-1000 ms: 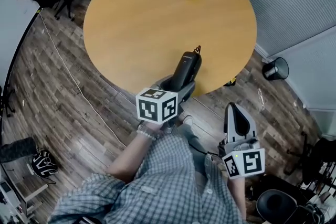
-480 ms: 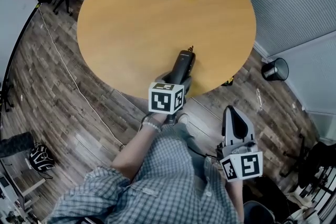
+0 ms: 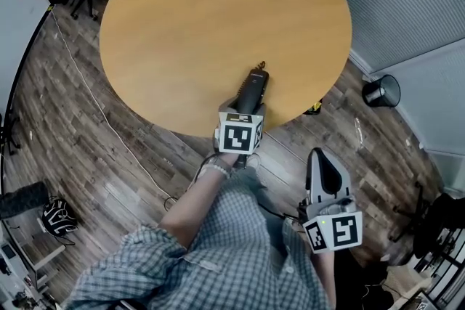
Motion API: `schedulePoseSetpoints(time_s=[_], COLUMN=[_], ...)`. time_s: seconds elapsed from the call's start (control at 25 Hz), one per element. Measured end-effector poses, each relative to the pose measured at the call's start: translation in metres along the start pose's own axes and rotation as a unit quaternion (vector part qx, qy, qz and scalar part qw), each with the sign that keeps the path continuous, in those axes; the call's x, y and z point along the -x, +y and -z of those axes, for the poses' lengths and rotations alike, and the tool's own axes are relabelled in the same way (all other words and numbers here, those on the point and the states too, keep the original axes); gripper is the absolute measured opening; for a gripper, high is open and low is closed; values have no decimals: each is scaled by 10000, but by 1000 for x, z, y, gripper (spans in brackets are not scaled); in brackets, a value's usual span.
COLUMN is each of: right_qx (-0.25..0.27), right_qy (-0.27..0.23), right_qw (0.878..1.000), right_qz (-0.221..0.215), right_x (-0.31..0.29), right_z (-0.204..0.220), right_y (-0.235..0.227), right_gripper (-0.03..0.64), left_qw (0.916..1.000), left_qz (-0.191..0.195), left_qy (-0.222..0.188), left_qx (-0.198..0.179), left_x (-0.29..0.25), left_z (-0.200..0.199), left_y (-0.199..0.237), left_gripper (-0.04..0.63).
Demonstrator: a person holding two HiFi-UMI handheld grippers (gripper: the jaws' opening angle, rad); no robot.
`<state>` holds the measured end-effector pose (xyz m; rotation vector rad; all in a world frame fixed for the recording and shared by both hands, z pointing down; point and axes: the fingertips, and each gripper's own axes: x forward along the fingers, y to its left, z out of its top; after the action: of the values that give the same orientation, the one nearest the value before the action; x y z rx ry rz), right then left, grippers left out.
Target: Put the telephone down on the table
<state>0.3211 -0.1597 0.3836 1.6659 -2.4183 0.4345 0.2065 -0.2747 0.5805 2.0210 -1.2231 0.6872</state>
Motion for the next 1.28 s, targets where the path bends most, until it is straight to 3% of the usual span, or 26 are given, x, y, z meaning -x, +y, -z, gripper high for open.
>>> schedulePoseSetpoints(time_s=[0.36,0.48,0.8,1.04,1.28], right_qx=[-62,-68,-92,-78,-58], right_qy=[23,16,-33,-83,-169], right_qw=[10000,10000,9999,9999,9997], right_qz=[-4,20,53,117,163], right_x=[4,7,8,6,6], right_z=[4,4,4,2,-4], right_y=[-2,0,4,12,26], right_gripper=[10,10,10,9,10], left_qw=[9934,9904,9906,9918,9886], left_qz=[-654,-701,-371,460,649], left_qy=[45,41,28,131,29], left_qx=[-943,-1188,-1319,-1189,-1355], left_x=[-16,-16,-18,-14,3], left_z=[11,13,15,15,11], left_y=[0,-1,-7,-15,-15], left_gripper=[279,282,293,345,351])
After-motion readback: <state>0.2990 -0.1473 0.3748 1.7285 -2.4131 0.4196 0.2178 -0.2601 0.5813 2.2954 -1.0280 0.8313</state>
